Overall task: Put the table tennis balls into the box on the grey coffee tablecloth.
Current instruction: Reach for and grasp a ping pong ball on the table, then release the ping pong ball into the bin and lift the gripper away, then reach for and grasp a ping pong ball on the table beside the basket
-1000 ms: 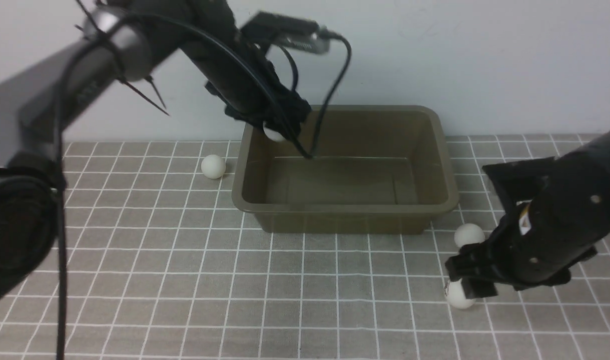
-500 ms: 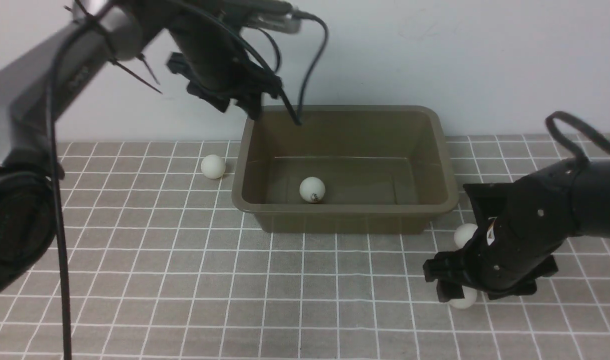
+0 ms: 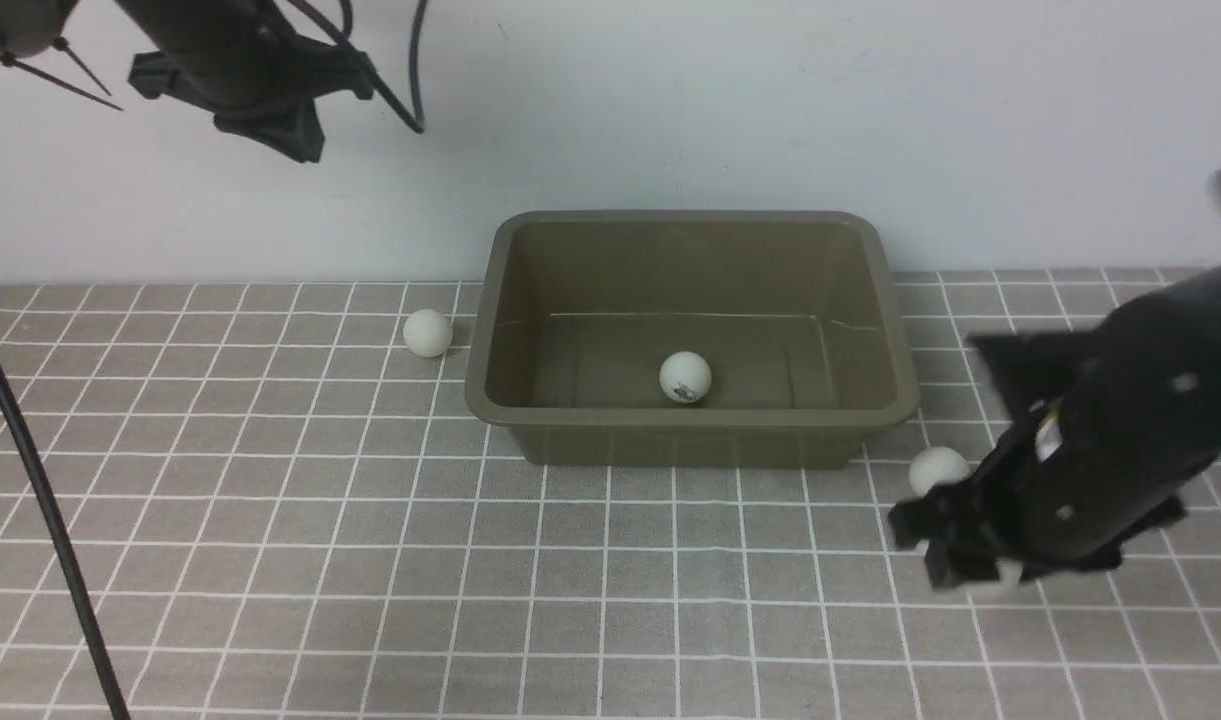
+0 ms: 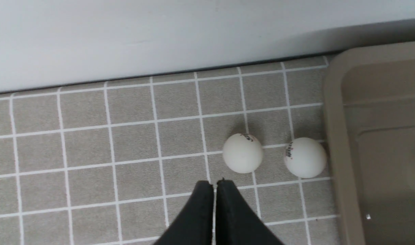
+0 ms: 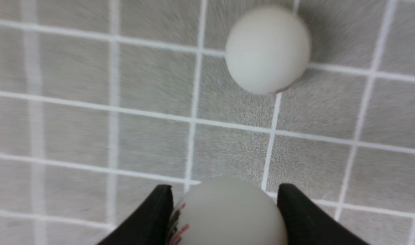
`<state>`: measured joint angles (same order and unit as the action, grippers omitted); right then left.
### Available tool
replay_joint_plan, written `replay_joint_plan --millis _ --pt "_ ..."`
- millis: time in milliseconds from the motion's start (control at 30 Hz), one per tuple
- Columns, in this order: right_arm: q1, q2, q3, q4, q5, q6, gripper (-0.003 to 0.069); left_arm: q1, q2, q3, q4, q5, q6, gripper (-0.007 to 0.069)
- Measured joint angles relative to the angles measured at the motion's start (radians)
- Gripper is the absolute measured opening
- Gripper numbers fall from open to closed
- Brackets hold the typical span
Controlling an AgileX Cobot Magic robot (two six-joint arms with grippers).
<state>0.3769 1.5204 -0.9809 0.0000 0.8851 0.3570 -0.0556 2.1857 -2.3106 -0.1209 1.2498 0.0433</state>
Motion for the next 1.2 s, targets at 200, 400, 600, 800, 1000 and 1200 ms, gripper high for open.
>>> replay_joint_plan --millis 200,400,600,800,1000,1200 --pt "0.0 -0.049 -0.232 0.0 0.019 -0.049 0.0356 0.003 0.065 -0.003 -0.017 0.0 0.094 0.0038" --pt "0.0 0.211 -0.564 0.005 0.098 -0.083 0.0377 -0.018 0.195 -0.003 -0.075 -0.001 0.125 0.0314" --pt "0.0 0.376 -0.751 0.005 0.229 -0.092 0.0594 -0.042 0.268 -0.003 -0.08 -0.002 0.125 0.0534" --pt "0.0 0.366 -0.806 0.0 0.346 -0.186 0.0655 -0.061 0.308 -0.003 -0.074 -0.064 0.128 0.059" --pt "0.0 0.21 -0.806 -0.043 0.36 -0.209 0.0524 -0.061 0.338 -0.003 -0.062 -0.13 0.132 0.0526" --pt "0.0 0.04 -0.804 -0.089 0.368 -0.196 0.0395 -0.061 0.357 -0.003 -0.034 -0.141 0.134 0.0344"
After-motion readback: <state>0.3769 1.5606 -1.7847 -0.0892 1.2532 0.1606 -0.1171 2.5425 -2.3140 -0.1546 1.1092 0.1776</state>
